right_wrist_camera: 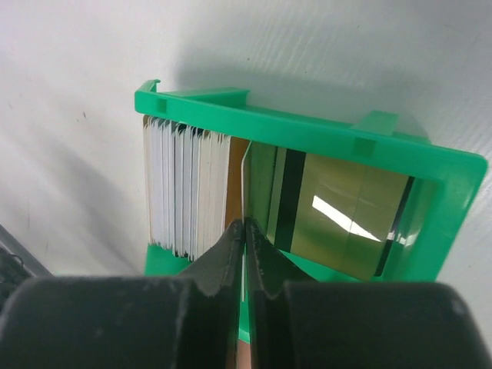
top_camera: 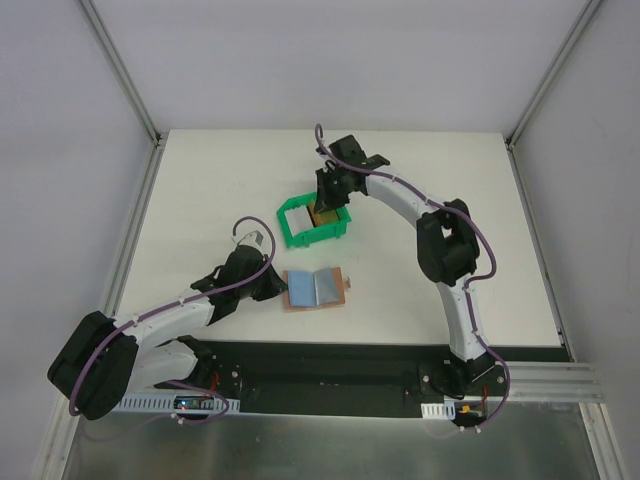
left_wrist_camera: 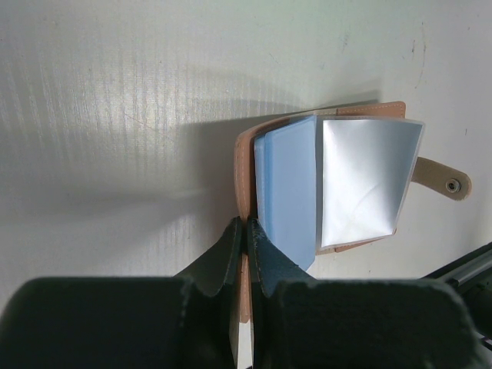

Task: Put the credit cards into the card holder
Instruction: Pick up the credit card from the storage box.

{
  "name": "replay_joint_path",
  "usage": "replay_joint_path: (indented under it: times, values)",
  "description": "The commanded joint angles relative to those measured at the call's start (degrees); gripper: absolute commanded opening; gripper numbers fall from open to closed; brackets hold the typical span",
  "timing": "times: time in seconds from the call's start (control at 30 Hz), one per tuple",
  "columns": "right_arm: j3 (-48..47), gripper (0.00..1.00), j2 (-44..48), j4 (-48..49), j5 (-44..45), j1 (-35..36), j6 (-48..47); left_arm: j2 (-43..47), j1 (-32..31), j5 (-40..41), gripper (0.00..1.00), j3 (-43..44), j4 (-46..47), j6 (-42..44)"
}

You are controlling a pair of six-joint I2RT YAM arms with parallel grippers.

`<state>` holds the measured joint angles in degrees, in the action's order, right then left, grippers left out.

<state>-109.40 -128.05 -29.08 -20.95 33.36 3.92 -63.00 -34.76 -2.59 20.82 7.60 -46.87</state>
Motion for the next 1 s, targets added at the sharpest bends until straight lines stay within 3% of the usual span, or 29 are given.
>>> replay_joint_path:
  times: [0.0,0.37,0.7,0.87,0.97]
  values:
    - [-3.62,0.04,1.13,-2.91,3.98,0.47,-2.69,0.95,0.57,-0.14,0.00,0.63,-0.12,1.52]
    - [-3.45,0.00,6.31,-2.74,9.79,0.47,-6.73,1.04,0.57,-0.31,0.00,0.28,-0.04,1.87]
    - [4.19,0.00,17.21,2.01,8.65,0.03,-5.16,0.78,0.57,-0.31,0.00,-0.16,0.05,2.13]
    - [16.21,0.00,27.83,7.28,4.00,-0.23,0.19,0.34,0.57,0.22,0.00,-1.57,1.19,1.96]
    - [27.89,0.00,35.48,15.52,-2.23,-0.06,7.56,-0.10,0.57,0.31,0.00,-2.80,2.68,1.17]
